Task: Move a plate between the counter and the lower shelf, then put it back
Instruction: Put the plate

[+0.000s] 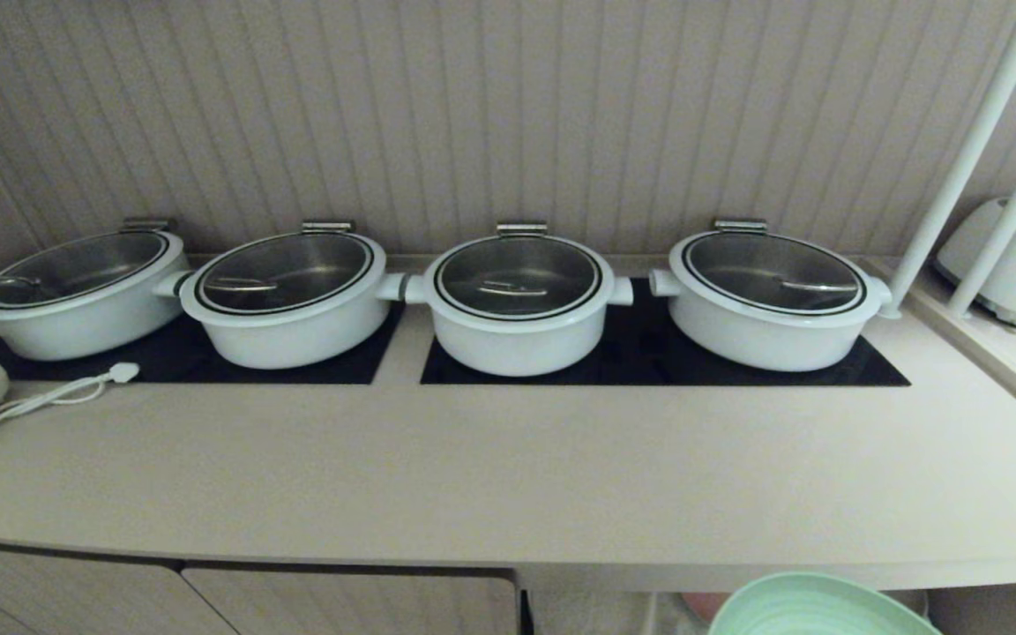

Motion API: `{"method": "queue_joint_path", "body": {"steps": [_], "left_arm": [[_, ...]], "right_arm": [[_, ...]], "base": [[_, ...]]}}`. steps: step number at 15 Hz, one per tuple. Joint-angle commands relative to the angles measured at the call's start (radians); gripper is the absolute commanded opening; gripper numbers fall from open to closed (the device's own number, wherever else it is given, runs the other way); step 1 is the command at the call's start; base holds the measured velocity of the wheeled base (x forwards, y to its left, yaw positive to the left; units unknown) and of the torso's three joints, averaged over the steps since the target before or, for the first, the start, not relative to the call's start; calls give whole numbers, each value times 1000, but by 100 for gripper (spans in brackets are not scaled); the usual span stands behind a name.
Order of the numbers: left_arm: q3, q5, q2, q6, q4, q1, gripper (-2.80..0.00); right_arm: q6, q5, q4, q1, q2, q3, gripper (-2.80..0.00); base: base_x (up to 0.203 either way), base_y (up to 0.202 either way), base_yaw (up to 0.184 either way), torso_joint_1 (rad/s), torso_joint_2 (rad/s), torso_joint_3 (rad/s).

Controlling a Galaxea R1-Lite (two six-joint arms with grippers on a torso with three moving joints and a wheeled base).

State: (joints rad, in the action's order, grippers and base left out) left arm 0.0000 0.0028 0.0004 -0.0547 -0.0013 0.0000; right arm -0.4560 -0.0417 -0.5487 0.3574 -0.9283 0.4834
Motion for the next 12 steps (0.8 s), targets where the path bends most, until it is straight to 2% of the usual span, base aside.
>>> {"method": "queue_joint_path", "body": {"steps": [1, 12], "left_arm": [[0, 0, 0, -1, 0, 0, -280], [0, 0, 0, -1, 0, 0, -280]], "right_arm": [[-3, -1, -4, 0, 6, -7, -280], [-3, -1, -2, 0, 3, -16, -280]], "base": [[0, 0, 0, 0, 0, 0], [0, 0, 0, 0, 0, 0]]}}
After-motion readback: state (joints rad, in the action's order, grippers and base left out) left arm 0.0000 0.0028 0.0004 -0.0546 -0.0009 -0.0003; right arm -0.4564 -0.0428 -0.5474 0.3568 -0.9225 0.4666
